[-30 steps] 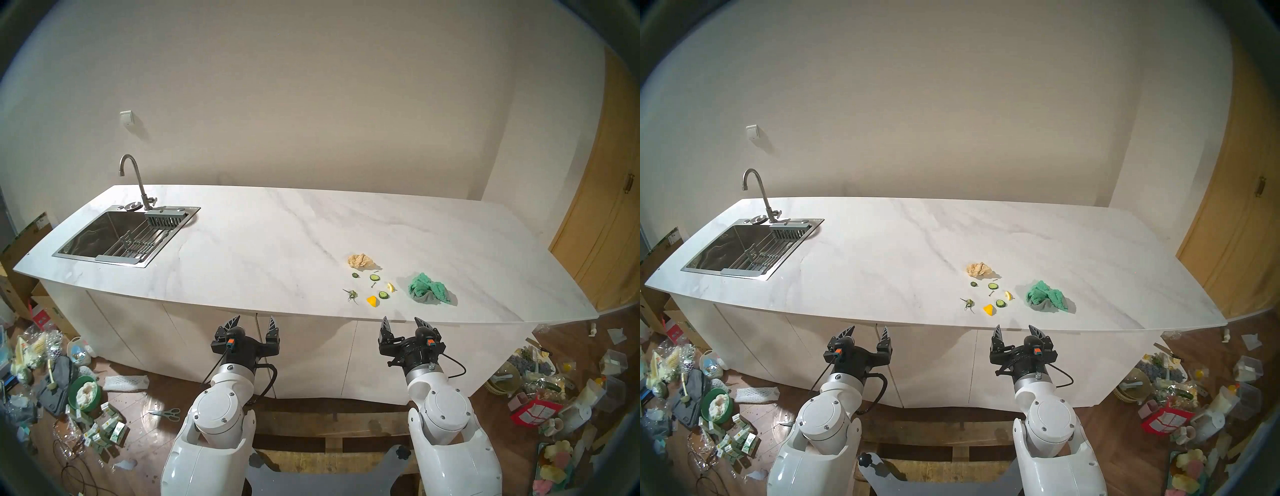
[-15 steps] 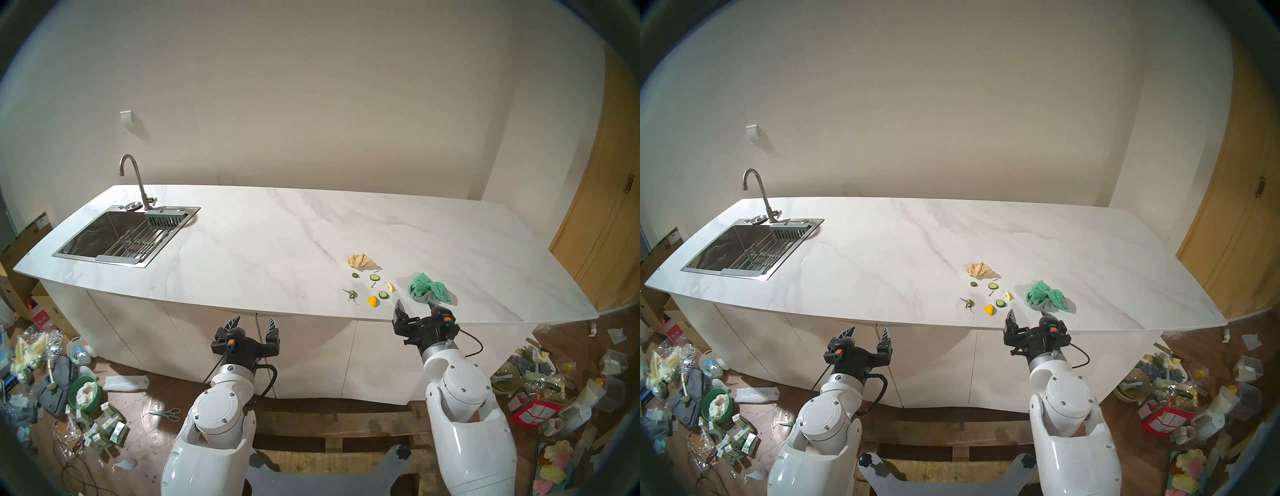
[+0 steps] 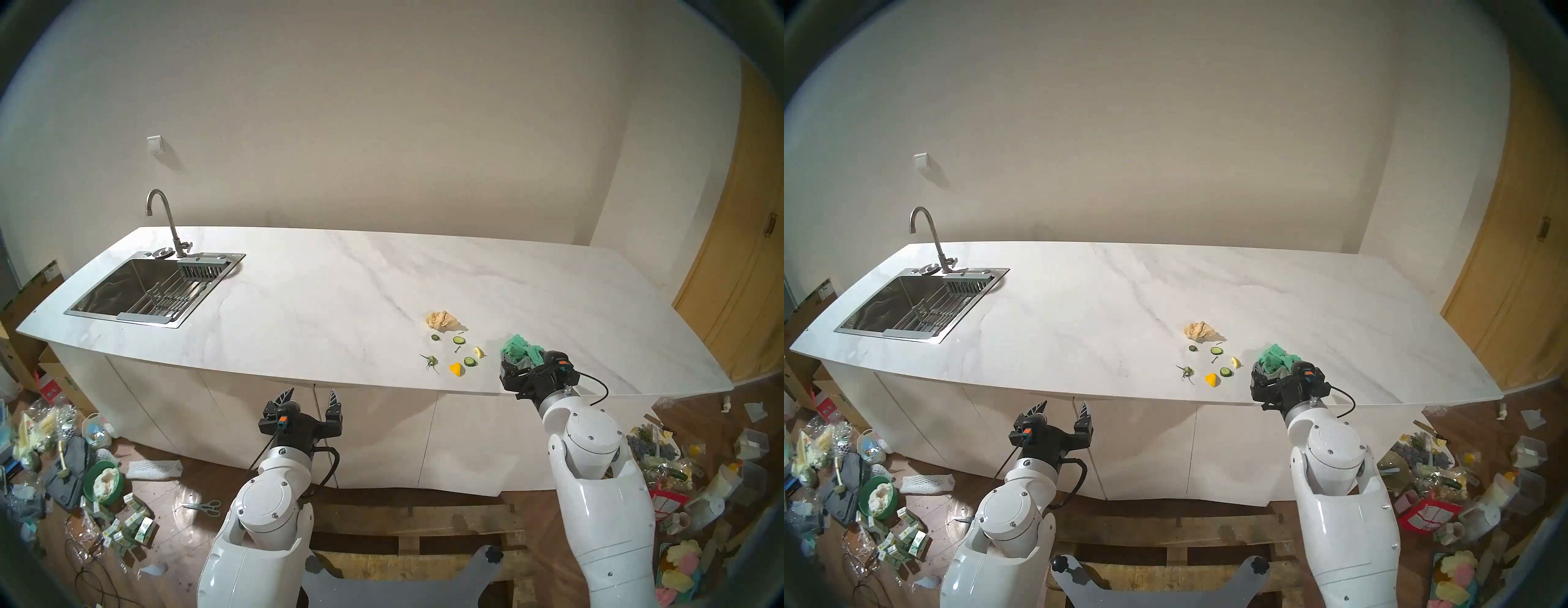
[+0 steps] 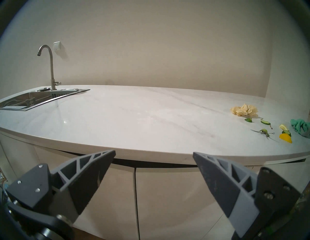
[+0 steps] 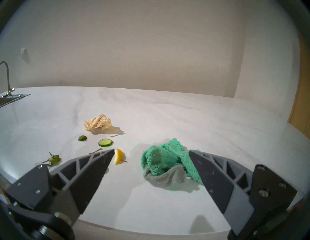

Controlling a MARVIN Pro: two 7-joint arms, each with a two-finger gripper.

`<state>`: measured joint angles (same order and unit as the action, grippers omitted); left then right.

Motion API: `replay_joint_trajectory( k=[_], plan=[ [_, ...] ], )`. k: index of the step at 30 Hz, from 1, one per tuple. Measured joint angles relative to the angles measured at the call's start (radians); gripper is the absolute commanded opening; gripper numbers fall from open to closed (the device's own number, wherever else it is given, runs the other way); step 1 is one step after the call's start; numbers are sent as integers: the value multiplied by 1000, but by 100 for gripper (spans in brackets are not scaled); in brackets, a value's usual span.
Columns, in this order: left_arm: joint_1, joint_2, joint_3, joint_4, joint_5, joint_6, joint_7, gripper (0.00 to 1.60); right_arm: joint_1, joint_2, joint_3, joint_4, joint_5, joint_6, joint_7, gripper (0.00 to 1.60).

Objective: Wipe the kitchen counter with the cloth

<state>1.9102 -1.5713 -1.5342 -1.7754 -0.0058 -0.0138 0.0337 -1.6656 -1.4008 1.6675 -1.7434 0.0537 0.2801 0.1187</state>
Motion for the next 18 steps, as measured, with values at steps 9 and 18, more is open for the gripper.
replay_joint_trajectory(
  k=[9, 18],
  plan=[
    [0, 0, 0, 0, 0, 0, 1, 160, 91, 83, -16, 67, -6, 74, 78, 160],
    [0, 0, 0, 1, 0, 0, 1, 160, 141, 135, -16, 120, 2, 135, 169, 160]
  ],
)
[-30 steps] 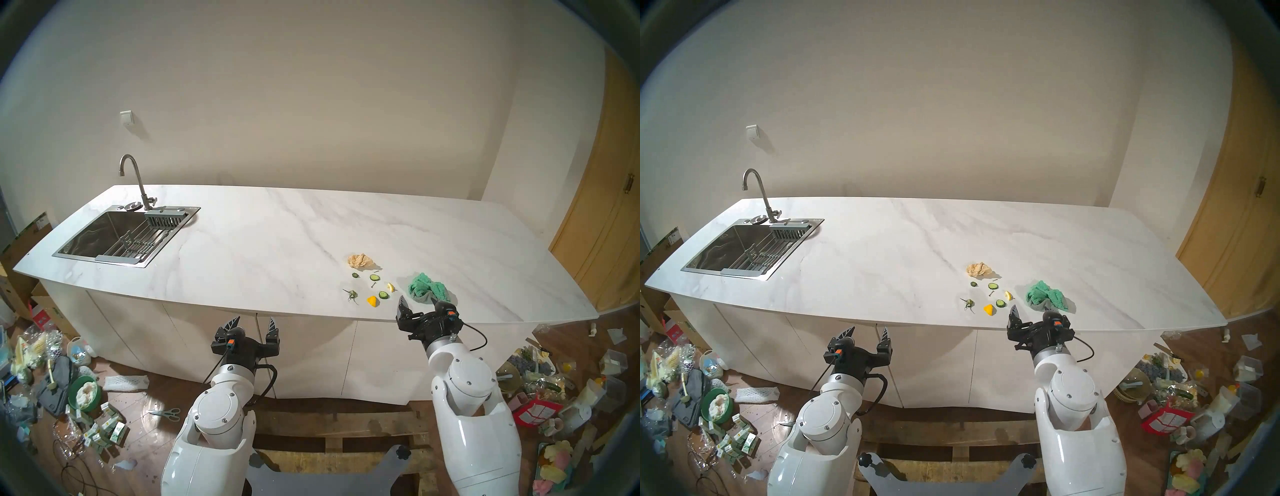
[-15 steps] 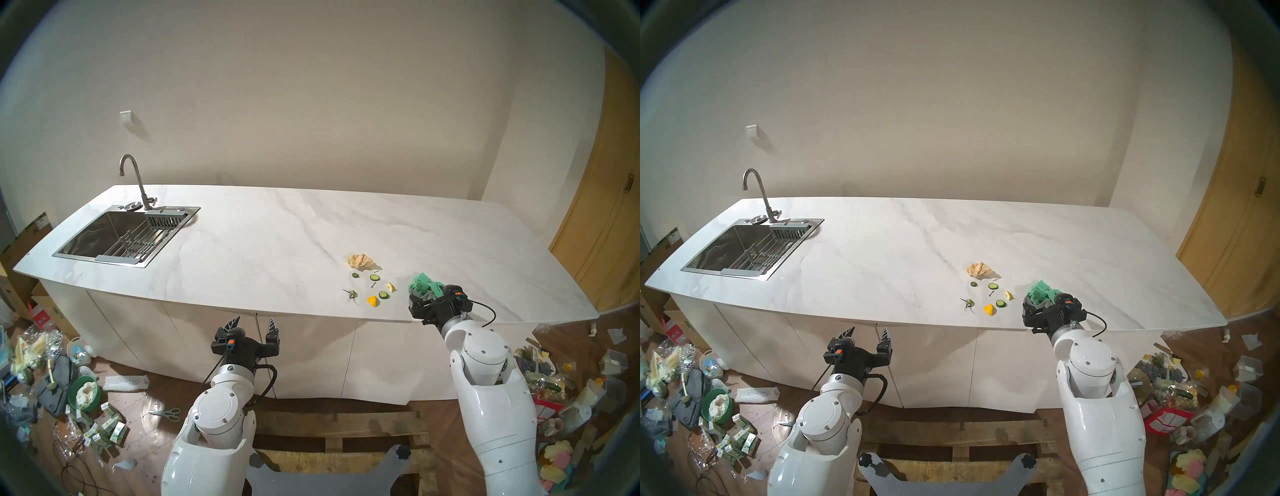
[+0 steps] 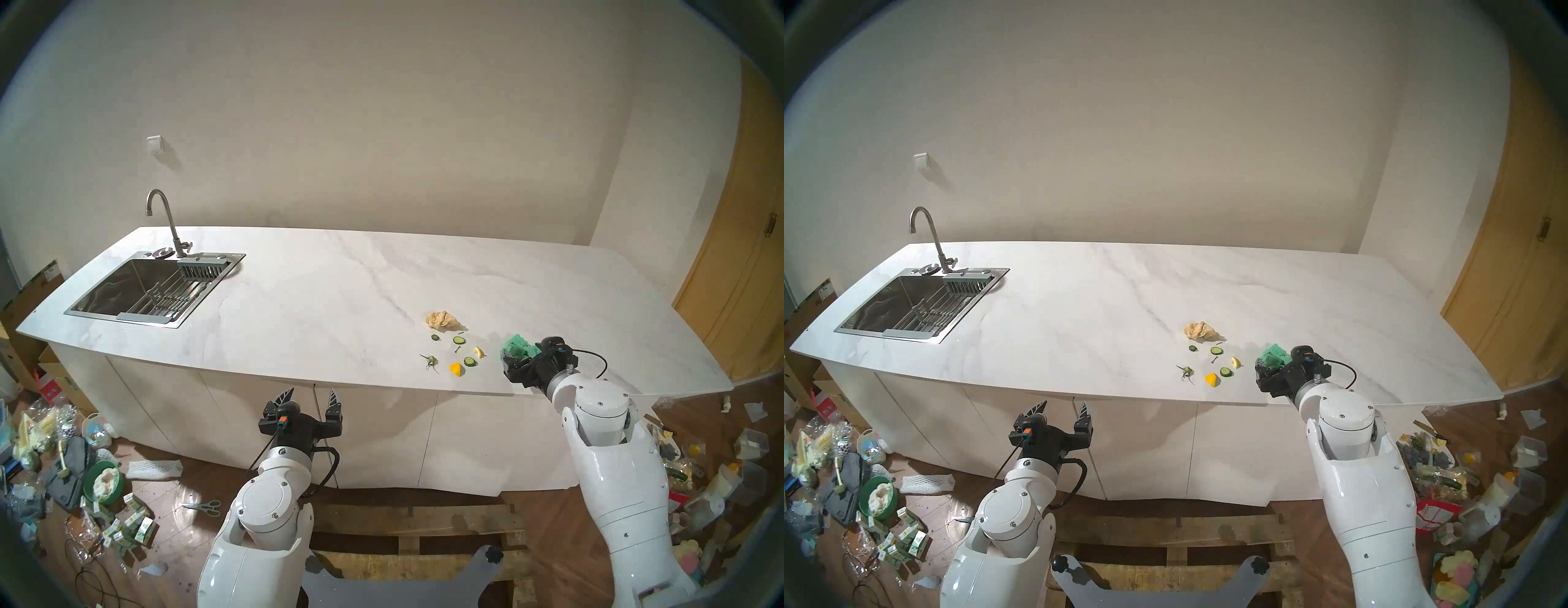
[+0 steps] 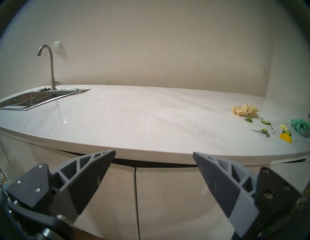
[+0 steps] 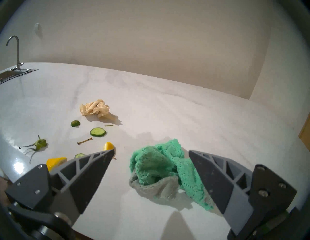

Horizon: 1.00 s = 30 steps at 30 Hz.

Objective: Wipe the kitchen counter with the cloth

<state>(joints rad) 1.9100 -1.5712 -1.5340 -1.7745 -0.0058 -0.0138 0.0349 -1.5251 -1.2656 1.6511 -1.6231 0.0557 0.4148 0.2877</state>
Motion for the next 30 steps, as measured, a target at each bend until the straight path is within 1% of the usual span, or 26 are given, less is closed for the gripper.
replay_joint_trajectory(
  k=[2, 3, 6, 10, 12, 17, 21, 26, 30],
  plan=[
    [0, 0, 0, 0, 0, 0, 0, 160, 14, 15, 7, 15, 0, 13, 28, 160],
    [0, 0, 0, 0, 0, 0, 0, 160, 30, 33, 17, 32, 0, 25, 57, 160],
    [0, 0, 0, 1, 0, 0, 0, 160, 53, 61, 33, 57, -2, 39, 90, 160],
    [0, 0, 0, 1, 0, 0, 1, 160, 84, 97, 37, 90, -2, 55, 139, 160],
    [0, 0, 0, 1, 0, 0, 1, 160, 108, 125, 36, 115, -4, 66, 187, 160],
    [0, 0, 0, 1, 0, 0, 1, 160, 152, 178, -2, 167, -5, 78, 276, 160],
    [0, 0, 0, 1, 0, 0, 1, 160, 188, 204, -42, 212, -13, 81, 334, 160],
    [0, 0, 0, 0, 0, 0, 1, 160, 233, 216, -80, 272, -32, 83, 358, 160],
    [0, 0, 0, 0, 0, 0, 1, 160, 264, 222, -92, 304, -45, 83, 363, 160]
  ],
)
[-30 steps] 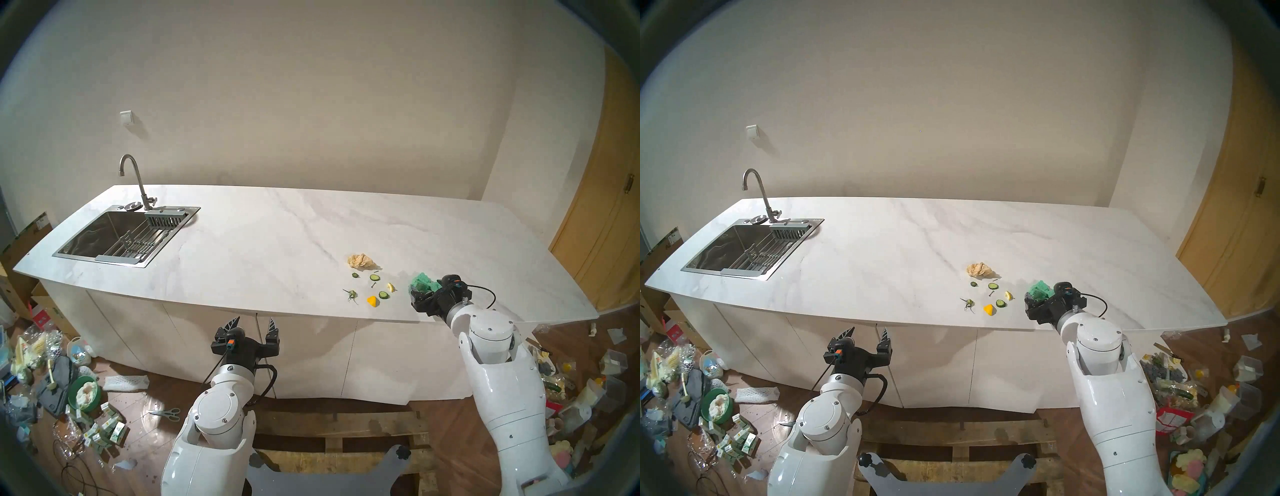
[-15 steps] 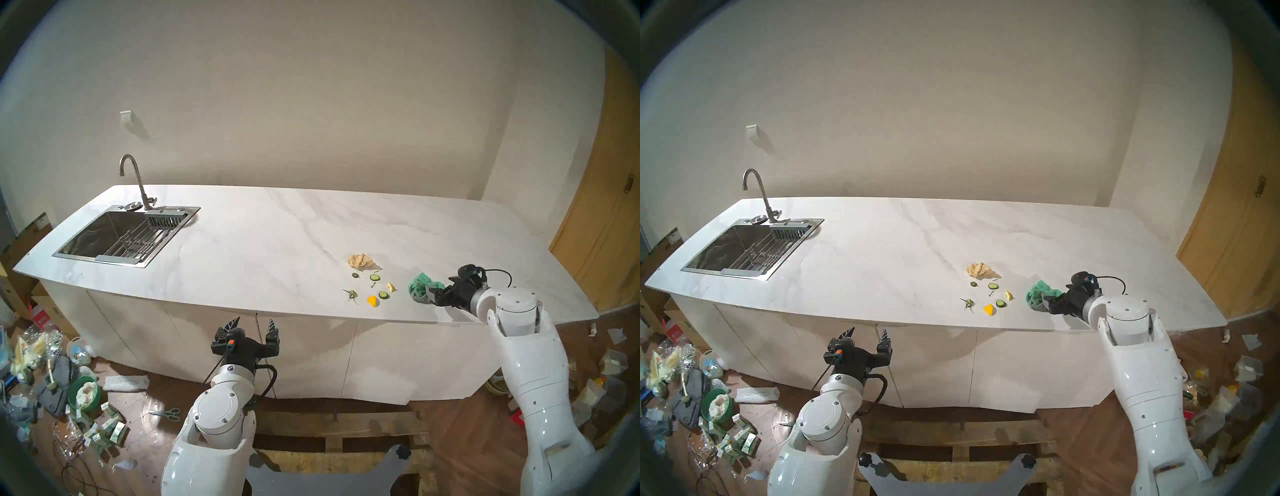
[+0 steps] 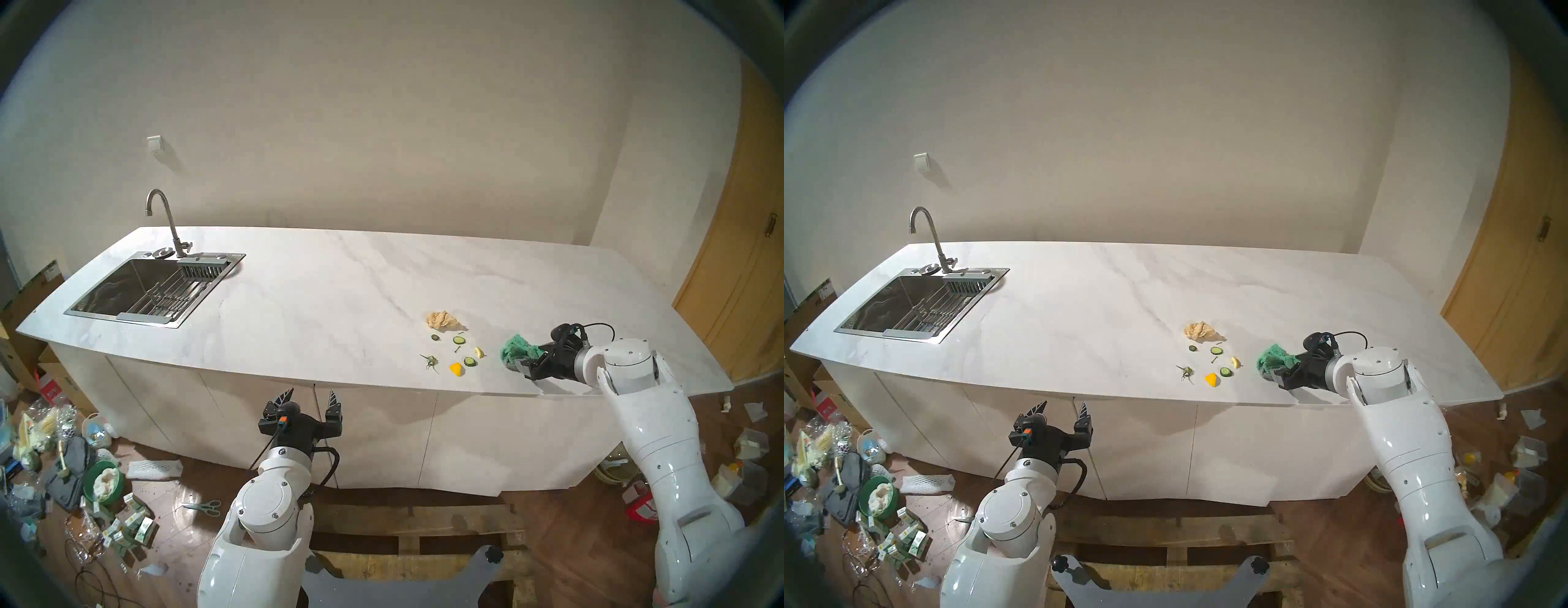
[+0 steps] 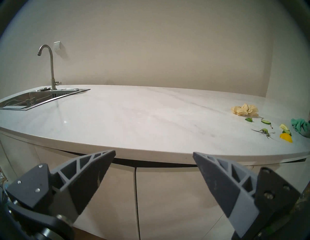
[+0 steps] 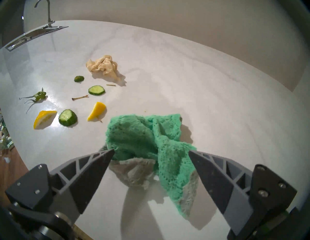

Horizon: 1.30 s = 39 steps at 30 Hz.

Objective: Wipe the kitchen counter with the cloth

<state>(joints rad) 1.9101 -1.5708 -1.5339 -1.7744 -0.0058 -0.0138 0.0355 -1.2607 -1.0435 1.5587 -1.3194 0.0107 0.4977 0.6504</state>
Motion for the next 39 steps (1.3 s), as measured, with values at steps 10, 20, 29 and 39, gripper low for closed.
replay_joint_trajectory(
  k=[10, 20, 29, 39],
  plan=[
    [0, 0, 0, 0, 0, 0, 0, 160, 82, 35, -48, 78, -38, -2, 47, 160],
    [0, 0, 0, -1, -1, 0, 0, 160, 153, 54, -130, 175, -74, 3, 129, 160],
    [0, 1, 0, -1, -1, 0, 0, 160, 194, 54, -156, 220, -83, -3, 149, 9],
    [1, 1, 0, -1, 0, 0, 0, 160, 172, 65, -174, 168, -108, -18, 139, 0]
  ],
)
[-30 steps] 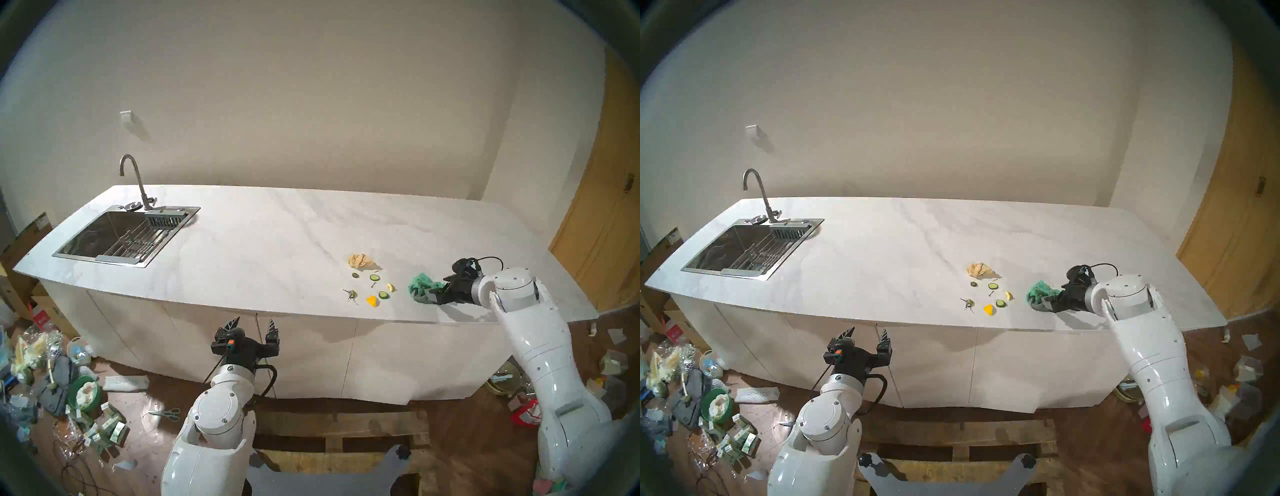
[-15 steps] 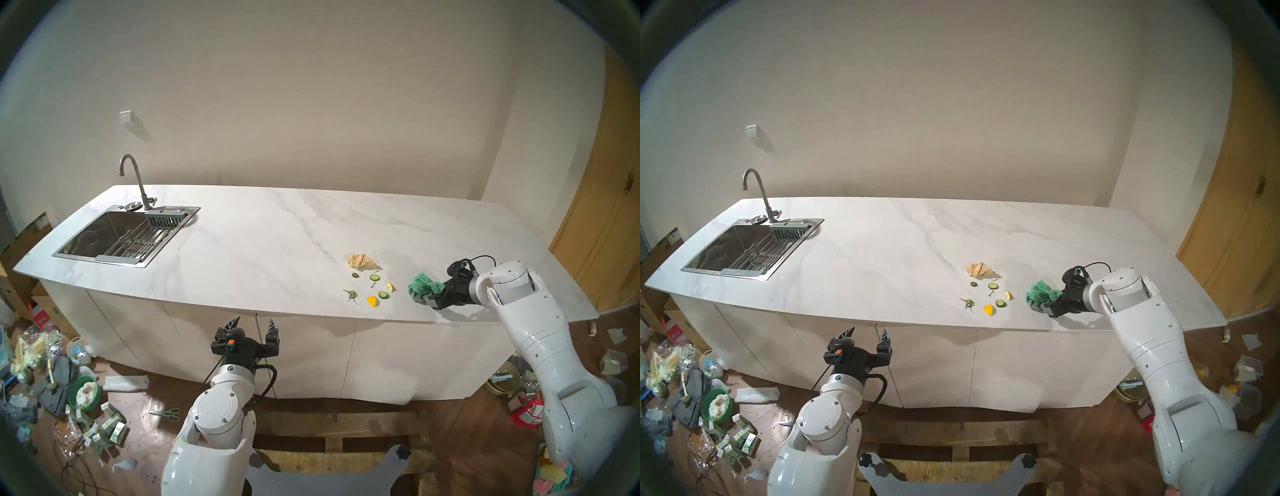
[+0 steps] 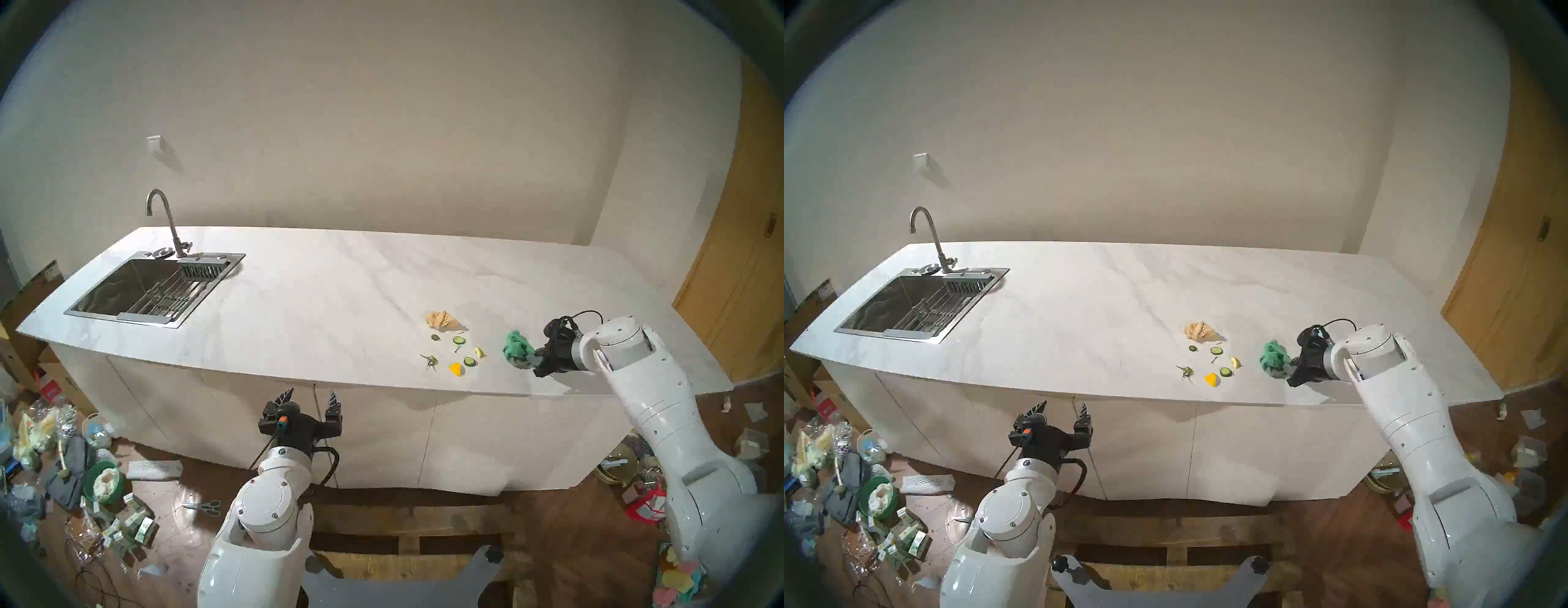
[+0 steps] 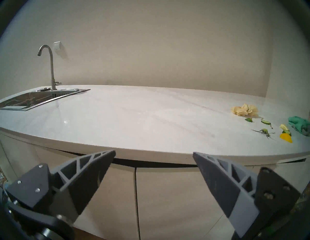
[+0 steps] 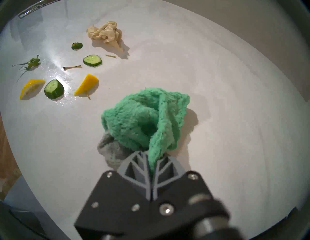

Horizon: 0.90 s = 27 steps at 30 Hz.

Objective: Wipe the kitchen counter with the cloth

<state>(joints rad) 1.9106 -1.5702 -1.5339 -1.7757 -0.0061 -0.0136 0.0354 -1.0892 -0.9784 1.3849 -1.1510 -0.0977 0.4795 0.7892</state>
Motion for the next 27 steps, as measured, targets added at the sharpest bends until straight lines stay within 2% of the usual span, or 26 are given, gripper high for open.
replay_joint_trajectory(
  k=[7, 16, 27],
  plan=[
    [0, 0, 0, 0, 0, 0, 0, 160, -74, 10, 32, -89, 6, 2, -28, 0],
    [0, 0, 0, 0, 0, 0, 0, 160, -189, 24, 119, -212, 38, 10, -55, 0],
    [0, 0, 0, 1, 0, 0, 0, 160, -306, 26, 162, -349, 48, 86, -83, 0]
  ],
)
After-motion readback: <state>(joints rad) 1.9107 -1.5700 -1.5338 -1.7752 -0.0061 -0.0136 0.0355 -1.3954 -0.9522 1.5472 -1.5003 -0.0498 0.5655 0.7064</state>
